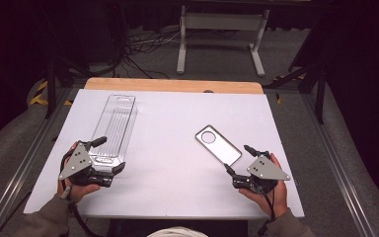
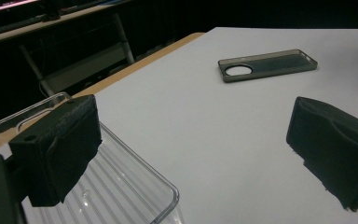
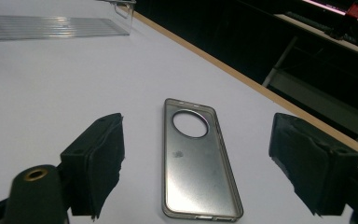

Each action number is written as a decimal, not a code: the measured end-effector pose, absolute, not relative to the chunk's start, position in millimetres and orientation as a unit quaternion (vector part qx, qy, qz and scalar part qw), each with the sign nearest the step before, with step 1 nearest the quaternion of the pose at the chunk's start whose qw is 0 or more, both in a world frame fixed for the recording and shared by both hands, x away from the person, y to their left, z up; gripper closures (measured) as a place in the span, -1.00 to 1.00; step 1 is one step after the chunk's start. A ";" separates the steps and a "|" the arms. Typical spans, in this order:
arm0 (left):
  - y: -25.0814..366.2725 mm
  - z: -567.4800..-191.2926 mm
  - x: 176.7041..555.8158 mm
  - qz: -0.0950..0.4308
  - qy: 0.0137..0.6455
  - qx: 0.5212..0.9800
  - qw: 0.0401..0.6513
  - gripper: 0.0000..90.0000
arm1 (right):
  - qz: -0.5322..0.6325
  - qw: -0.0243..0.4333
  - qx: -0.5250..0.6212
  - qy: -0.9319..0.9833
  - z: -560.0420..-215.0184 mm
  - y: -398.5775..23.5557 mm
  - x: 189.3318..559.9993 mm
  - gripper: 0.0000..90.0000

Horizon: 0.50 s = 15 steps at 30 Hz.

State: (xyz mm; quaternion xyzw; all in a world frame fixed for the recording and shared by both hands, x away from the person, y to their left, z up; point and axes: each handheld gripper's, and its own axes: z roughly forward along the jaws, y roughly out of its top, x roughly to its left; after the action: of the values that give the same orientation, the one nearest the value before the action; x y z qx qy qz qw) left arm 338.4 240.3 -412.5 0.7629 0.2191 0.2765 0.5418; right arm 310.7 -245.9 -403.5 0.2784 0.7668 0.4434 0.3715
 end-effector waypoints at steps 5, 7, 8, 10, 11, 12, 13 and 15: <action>238.5 -414.5 338.2 0.275 0.217 0.765 0.541 -0.91 | 0.438 0.370 0.295 0.765 -400.7 -249.5 312.4 -0.57; 238.5 -415.3 337.3 0.277 0.214 0.767 0.538 -0.90 | 0.436 0.367 0.296 0.766 -399.5 -249.5 313.3 -0.57; 237.8 -416.0 336.5 0.274 0.213 0.767 0.539 -0.90 | 0.433 0.367 0.298 0.768 -398.4 -249.3 314.3 -0.57; 237.3 -416.8 335.7 0.278 0.210 0.769 0.536 -0.89 | 0.431 0.363 0.300 0.770 -396.5 -249.5 317.9 -0.55; 236.3 -418.4 334.9 0.275 0.210 0.770 0.536 -0.89 | 0.427 0.359 0.303 0.773 -392.6 -249.8 325.3 -0.53; 235.5 -419.7 334.5 0.278 0.208 0.774 0.530 -0.89 | 0.430 0.355 0.304 0.773 -390.9 -250.0 327.7 -0.53; 235.5 -419.7 334.5 0.278 0.208 0.774 0.530 -0.89 | 0.433 0.347 0.303 0.774 -388.8 -250.2 331.4 -0.53; 235.5 -419.9 334.1 0.275 0.210 0.772 0.533 -0.89 | 0.433 0.342 0.306 0.776 -387.1 -250.0 335.0 -0.53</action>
State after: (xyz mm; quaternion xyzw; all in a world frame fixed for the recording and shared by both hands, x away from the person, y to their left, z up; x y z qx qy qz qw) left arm 334.1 235.5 -419.9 0.7722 0.2105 0.2747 0.5328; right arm 335.0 -250.0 -387.1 0.3064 0.7759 0.4330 0.3416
